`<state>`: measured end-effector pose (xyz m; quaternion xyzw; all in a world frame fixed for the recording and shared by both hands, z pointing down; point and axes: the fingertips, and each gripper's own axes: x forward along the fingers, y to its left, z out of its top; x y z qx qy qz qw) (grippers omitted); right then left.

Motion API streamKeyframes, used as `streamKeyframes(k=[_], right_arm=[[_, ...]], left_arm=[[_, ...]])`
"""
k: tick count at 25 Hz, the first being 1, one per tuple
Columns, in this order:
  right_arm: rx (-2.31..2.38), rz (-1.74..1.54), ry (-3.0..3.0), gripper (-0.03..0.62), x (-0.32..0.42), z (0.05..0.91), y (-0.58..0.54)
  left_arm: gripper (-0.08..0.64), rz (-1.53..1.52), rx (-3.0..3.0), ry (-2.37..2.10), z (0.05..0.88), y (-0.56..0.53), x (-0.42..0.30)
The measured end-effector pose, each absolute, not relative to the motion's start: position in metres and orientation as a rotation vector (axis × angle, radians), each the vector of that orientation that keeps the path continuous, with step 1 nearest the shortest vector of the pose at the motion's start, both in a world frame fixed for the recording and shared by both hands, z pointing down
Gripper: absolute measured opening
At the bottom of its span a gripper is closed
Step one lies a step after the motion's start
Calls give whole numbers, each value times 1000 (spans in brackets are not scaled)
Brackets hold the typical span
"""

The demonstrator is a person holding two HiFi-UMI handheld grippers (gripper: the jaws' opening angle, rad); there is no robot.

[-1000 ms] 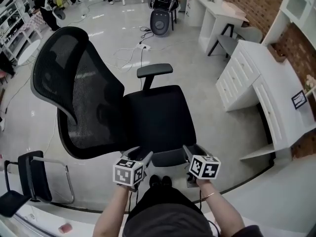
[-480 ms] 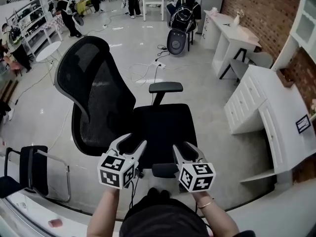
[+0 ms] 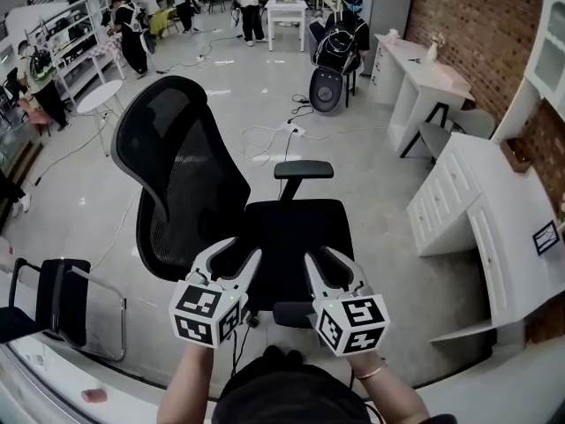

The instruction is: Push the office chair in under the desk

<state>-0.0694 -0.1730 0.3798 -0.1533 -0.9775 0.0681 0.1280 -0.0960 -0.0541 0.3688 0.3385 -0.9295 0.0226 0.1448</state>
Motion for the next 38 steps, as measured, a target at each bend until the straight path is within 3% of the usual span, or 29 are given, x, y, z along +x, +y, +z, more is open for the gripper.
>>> streamKeyframes(k=[14,19,30,38], right_arm=[[-562,145,-2903,120,-95,337,-72],[-487,142,-2925,120,-109,337,-11],[-222,183,-2949,120,-98,331,61],[-107,231,-2927,120,-95,321,66]], left_arm=[[176,-99,1082,-2815,293,36,-102],[176,-339,1389,-2720,253,74,-99],[176,-217,1552,-2637,248,173,-129],[176,-224,1561,-2595,248,186,-164]])
